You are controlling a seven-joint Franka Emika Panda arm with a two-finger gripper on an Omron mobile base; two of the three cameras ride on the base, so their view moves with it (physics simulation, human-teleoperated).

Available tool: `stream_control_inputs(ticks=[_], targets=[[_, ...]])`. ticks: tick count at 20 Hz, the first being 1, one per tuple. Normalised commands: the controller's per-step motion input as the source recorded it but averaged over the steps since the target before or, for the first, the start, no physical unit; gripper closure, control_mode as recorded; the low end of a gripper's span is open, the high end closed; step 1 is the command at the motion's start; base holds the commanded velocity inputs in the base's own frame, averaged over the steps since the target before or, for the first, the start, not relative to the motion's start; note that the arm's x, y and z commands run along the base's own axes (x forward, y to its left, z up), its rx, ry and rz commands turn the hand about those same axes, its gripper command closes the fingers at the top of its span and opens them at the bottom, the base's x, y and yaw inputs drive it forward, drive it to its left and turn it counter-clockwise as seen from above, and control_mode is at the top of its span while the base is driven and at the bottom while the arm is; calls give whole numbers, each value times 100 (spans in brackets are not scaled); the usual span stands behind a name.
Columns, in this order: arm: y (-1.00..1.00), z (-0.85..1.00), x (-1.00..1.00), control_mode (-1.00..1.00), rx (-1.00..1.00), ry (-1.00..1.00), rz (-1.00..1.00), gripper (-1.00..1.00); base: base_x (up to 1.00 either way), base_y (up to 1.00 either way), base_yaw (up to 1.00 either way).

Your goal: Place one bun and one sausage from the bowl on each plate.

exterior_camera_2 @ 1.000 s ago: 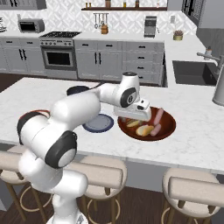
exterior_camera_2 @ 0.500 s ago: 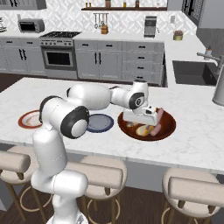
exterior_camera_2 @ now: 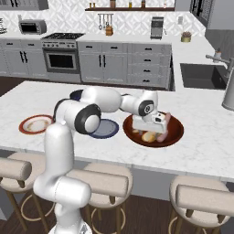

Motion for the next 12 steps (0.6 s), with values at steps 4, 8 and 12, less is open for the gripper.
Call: stream_control_inputs(ticks=[4,8,12], targets=[[-7,-28,29,-100,0,3,0,-100,0,0,0],[-4,-15,4,-100,0,2,0,-100,0,0,0],[0,-13,0,-100,0,1,0,-100,0,0,0]])
